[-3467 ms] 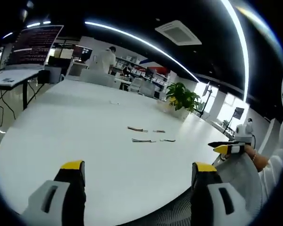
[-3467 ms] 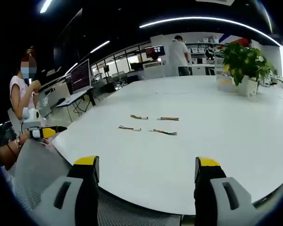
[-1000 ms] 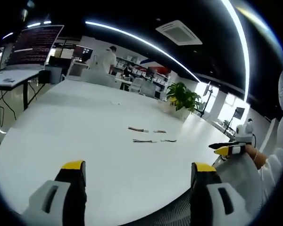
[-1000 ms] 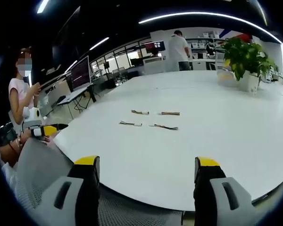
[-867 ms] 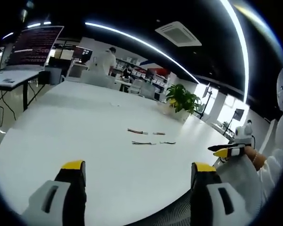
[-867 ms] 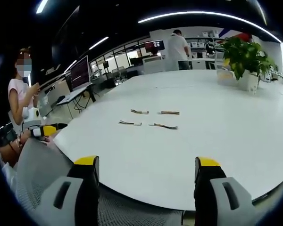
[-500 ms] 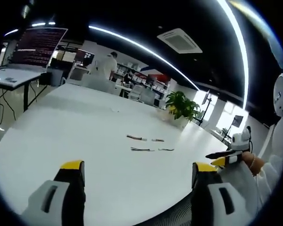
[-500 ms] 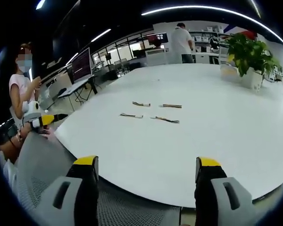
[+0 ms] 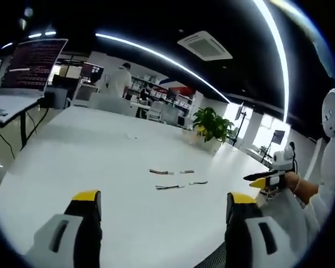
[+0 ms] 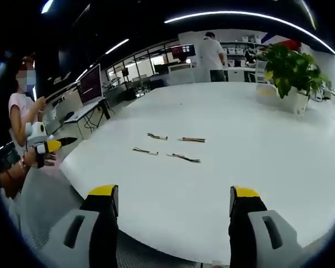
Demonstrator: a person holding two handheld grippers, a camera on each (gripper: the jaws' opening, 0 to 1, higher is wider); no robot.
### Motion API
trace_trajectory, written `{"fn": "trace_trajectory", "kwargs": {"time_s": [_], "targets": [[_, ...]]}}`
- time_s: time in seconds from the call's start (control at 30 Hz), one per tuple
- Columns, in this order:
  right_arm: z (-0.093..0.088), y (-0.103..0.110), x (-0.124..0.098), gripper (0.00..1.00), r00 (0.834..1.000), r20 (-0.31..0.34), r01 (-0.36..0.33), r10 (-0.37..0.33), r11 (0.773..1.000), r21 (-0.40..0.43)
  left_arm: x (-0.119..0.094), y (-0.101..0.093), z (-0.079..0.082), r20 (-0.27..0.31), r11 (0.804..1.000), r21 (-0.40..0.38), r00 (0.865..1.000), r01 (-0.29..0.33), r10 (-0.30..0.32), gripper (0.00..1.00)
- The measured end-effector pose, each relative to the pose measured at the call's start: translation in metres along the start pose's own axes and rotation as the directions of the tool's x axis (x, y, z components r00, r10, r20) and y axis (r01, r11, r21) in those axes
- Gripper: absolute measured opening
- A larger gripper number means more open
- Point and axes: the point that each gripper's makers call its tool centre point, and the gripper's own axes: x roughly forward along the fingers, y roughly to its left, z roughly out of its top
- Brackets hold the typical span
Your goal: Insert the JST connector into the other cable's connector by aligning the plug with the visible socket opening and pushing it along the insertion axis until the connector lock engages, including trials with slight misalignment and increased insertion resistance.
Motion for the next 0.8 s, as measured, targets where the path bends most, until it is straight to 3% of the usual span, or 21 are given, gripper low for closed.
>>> {"fn": "trace_trajectory", "kwargs": {"time_s": [0.17,0.3,0.43,0.5,0.57,0.7,0.8], "targets": [[0.012,-0.003,0.010,0.80,1.000,0.010,-0.013,0.013,1.000,-0.024,0.015,-0.002,0.015,0.018,0.999,-0.005,0.999,0.034,-0.034,0.92],[0.021,-0.007,0.019,0.79,1.000,0.018,-0.024,0.025,1.000,-0.016,0.028,-0.002,0.016,-0.027,0.997,0.047,0.998,0.057,-0.055,0.92],[0.030,-0.009,0.028,0.79,0.999,0.017,-0.034,0.034,0.999,-0.041,0.041,0.000,0.021,-0.033,0.995,0.070,0.997,0.066,-0.064,0.90],[0.034,-0.010,0.033,0.78,0.999,0.020,-0.042,0.043,0.998,-0.045,0.050,0.000,0.022,-0.036,0.990,0.117,0.997,0.076,-0.072,0.88],[0.039,-0.011,0.038,0.77,0.998,0.021,-0.051,0.052,0.997,-0.049,0.060,-0.003,0.017,-0.065,0.988,0.113,0.993,0.104,-0.097,0.87],[0.045,-0.014,0.051,0.76,0.997,0.013,-0.072,0.073,0.995,-0.075,0.077,-0.005,0.011,-0.095,0.988,0.093,0.988,0.127,-0.118,0.97],[0.049,-0.023,0.058,0.76,0.998,0.012,-0.063,0.064,0.995,-0.074,0.089,-0.005,0.009,-0.113,0.985,0.103,0.985,0.139,-0.127,0.98]]}}
